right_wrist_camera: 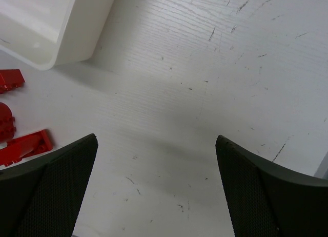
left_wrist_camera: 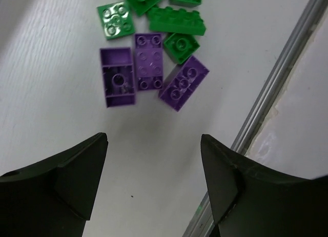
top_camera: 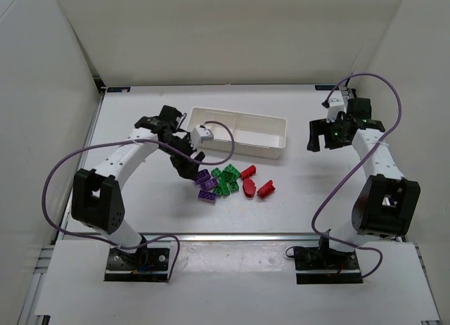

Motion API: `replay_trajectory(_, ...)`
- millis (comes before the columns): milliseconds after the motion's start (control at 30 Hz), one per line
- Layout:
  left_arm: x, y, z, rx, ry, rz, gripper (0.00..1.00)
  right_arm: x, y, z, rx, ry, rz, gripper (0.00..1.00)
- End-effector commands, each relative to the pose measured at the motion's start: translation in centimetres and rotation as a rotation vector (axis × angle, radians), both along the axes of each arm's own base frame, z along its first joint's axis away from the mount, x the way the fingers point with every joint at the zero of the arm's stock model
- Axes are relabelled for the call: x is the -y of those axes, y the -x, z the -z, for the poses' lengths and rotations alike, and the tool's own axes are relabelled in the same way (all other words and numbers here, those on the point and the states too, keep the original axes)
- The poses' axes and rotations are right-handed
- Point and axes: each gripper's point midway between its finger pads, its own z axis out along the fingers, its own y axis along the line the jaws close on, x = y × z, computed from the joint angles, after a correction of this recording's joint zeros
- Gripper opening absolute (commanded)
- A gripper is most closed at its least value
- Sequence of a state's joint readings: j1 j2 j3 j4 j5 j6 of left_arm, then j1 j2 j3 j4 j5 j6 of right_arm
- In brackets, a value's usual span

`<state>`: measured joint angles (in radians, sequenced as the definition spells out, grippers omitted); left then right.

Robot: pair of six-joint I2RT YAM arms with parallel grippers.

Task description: Sort the legos into containers by color

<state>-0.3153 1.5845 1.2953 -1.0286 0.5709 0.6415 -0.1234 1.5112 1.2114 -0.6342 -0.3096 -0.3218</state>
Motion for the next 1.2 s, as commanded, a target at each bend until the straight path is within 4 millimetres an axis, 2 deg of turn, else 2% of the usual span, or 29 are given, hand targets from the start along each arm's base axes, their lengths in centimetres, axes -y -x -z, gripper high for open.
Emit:
replay_trajectory(0,1.1,0.1,-0.8,0.092,-0.014,0.093,0.83,-0.3,0.4,-0.7,0.026,-0.010,-0.015,0.99)
replay_trajectory(200,3.4,-0.1,1.1,0.078,-0.034,0.186,0.81,-0.1,0.9,-0.6,0.023,0.009,-0.019,0.99)
replay_trajectory(367,3.6,-2.3,3.7,0.132,-0.089,0.173,0.81,0.2,1.1,-0.6,0.020,0.025,-0.016,0.99)
replay_trajectory(433,3.9,-3.2,3.9,0.148,-0.087,0.178,0.81,0.2,1.2,-0.6,0.018,0.025,-0.019,0.99)
replay_trajectory(600,4.6,-3.4,5.1,0.120,-0.089,0.207,0.80,0.4,1.4,-0.3,0.010,0.038,-0.020,0.99)
replay_trajectory(800,4.3,-2.5,6.9,0.085,-0.118,0.229,0.77,0.9,1.2,-0.1,0.006,0.056,-0.013,0.99)
replay_trajectory(900,4.1,-2.6,7.4,0.088,-0.131,0.223,0.72,1.1,1.1,-0.1,0.005,0.054,-0.004,0.99)
replay_trajectory(933,3.8,-2.8,7.7,0.092,-0.143,0.216,0.67,1.1,1.1,0.0,0.003,0.052,-0.003,0.99)
replay_trajectory(1133,3.3,-3.1,9.1,0.088,-0.185,0.200,0.63,1.4,1.0,0.3,-0.002,0.052,0.013,0.99)
replay_trajectory(1167,3.2,-3.2,9.3,0.086,-0.188,0.195,0.57,1.4,1.0,0.3,-0.002,0.054,0.014,0.99)
